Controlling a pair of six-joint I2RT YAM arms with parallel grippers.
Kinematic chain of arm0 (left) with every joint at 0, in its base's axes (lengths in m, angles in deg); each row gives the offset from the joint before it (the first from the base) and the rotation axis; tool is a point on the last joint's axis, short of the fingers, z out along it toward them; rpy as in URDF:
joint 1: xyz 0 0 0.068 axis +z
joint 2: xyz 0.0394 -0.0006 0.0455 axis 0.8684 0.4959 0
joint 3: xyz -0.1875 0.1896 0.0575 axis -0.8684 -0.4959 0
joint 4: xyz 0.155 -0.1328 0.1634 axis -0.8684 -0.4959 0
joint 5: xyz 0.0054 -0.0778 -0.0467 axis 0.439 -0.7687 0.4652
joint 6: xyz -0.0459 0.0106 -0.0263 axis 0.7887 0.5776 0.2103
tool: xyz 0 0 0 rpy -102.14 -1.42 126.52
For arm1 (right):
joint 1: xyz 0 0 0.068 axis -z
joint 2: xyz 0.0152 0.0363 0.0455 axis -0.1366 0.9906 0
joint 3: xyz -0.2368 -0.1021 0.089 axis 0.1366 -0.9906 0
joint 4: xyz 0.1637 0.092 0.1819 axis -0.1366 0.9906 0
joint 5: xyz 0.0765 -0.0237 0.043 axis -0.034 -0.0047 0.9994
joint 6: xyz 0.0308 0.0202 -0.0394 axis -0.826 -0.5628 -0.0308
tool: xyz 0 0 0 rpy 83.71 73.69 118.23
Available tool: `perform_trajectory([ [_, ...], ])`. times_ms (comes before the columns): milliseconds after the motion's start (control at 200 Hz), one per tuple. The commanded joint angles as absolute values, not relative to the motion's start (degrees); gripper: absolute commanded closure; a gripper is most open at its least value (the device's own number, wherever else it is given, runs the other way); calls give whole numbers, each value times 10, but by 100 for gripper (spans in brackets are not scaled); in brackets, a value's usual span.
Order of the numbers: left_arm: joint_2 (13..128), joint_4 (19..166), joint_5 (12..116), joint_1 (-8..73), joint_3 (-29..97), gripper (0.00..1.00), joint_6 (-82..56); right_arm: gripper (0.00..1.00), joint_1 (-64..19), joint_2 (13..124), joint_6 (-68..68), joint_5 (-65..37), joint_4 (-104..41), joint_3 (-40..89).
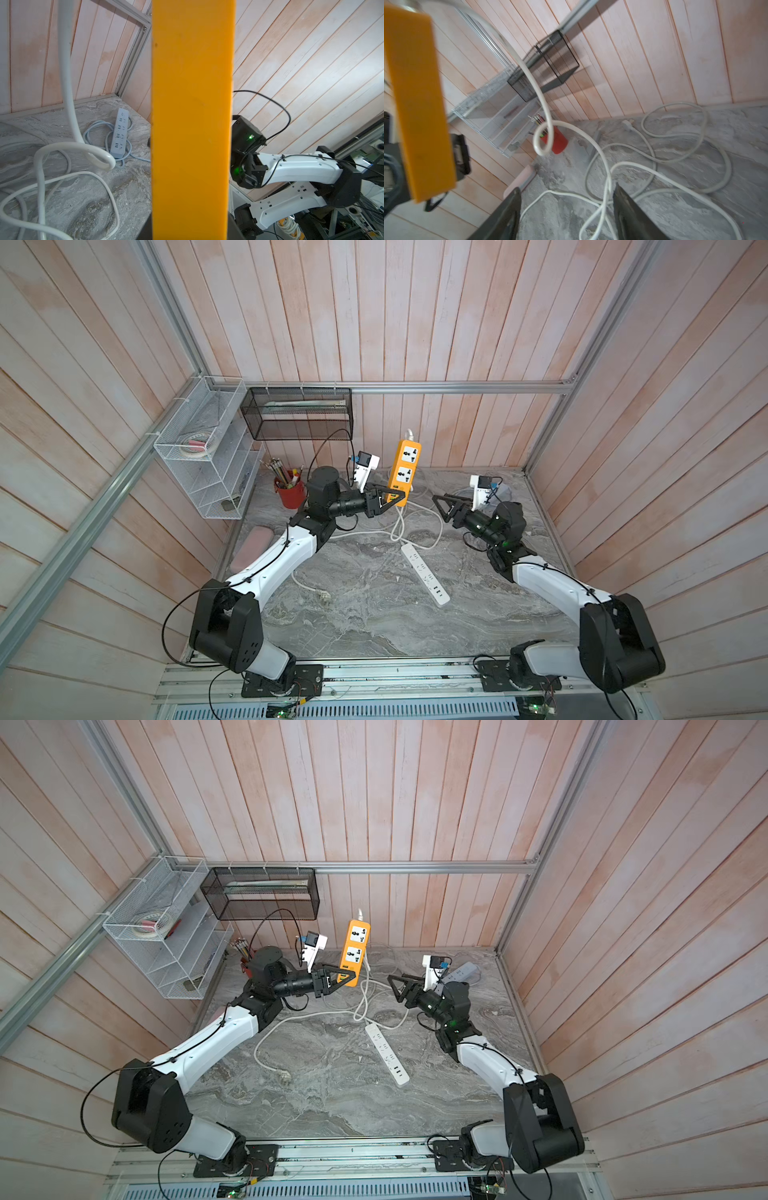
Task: Wrap the cord around the power strip
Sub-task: Wrap the power cord around the power strip.
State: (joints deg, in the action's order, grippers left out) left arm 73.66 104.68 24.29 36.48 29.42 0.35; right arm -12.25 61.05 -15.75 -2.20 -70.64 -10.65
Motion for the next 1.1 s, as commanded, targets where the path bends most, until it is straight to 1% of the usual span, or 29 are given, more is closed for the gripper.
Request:
perform_trajectory([
  [0,711,1061,252,362,321,100,0,30,-156,693,-62,-128,-706,-68],
  [155,705,1062,255,360,323,100,9,30,-179,803,-39,-164,-735,25],
  [275,700,1064,255,359,324,100,16,30,-185,870,-53,-158,-760,90],
  [335,697,1065,255,359,323,100,19,31,-193,900,-55,-150,-767,123],
  [435,694,1067,260,359,325,100,20,36,-204,952,-55,-139,-766,174],
  [485,692,1070,263,361,325,100,21,45,-208,969,-63,-140,-776,185],
  [490,692,1070,263,361,325,100,21,49,-208,971,-65,-142,-778,186],
  [495,691,1071,264,361,325,100,21,49,-208,971,-65,-142,-778,186],
  [500,691,1071,265,362,325,100,22,52,-209,974,-66,-144,-778,187],
  [520,690,1071,268,363,325,100,23,57,-211,978,-68,-147,-783,188],
  [530,688,1073,270,364,325,100,24,57,-211,979,-69,-147,-784,187],
  [545,686,1075,273,365,324,100,25,62,-211,980,-69,-147,-790,185],
  [550,686,1075,273,365,323,100,26,62,-211,980,-69,-147,-790,185],
  [635,675,1090,283,377,317,100,37,87,-213,973,-57,-157,-793,168],
  [715,665,1075,302,394,315,100,28,100,-217,942,-14,-163,-764,142],
  [780,659,1055,325,413,318,100,16,100,-222,908,42,-177,-714,120],
  [850,662,984,381,433,339,100,-26,100,-236,867,118,-212,-639,98],
  [990,701,818,548,444,415,100,-181,100,-275,803,253,-319,-483,67],
  [1045,724,772,579,436,441,100,-246,100,-291,785,301,-355,-426,63],
  [1095,744,734,604,424,457,100,-315,100,-305,768,327,-411,-380,67],
])
